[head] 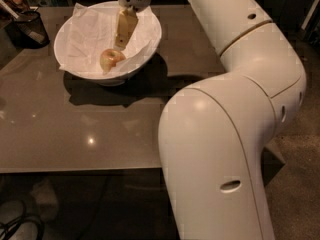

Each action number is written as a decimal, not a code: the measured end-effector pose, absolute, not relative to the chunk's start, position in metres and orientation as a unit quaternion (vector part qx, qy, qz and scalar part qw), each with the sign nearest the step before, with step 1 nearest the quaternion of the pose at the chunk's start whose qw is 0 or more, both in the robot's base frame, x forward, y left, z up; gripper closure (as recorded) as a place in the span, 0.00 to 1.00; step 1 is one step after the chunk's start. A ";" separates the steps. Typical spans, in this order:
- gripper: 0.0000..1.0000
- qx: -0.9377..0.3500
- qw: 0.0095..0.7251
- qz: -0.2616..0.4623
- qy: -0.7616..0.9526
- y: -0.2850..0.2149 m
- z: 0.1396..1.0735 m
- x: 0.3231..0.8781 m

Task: Pick apple from white bowl

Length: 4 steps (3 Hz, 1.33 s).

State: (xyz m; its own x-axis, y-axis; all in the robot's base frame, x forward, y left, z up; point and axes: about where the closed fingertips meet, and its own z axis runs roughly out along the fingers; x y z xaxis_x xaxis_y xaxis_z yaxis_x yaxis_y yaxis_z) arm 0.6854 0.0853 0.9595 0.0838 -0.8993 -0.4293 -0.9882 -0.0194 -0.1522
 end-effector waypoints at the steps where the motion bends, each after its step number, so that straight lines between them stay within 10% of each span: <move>1: 0.32 -0.710 0.205 0.112 0.664 0.090 0.954 0.686; 4: 0.32 -0.716 0.186 0.122 0.662 0.095 0.926 0.695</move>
Offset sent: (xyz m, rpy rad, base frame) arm -0.0078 -0.0083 -0.0181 -0.0660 0.0911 0.0567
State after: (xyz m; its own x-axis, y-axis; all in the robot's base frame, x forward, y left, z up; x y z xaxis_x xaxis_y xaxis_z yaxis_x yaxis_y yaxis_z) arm 0.6951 0.0954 0.9263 0.0931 -0.9026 -0.4202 -0.9931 -0.0538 -0.1044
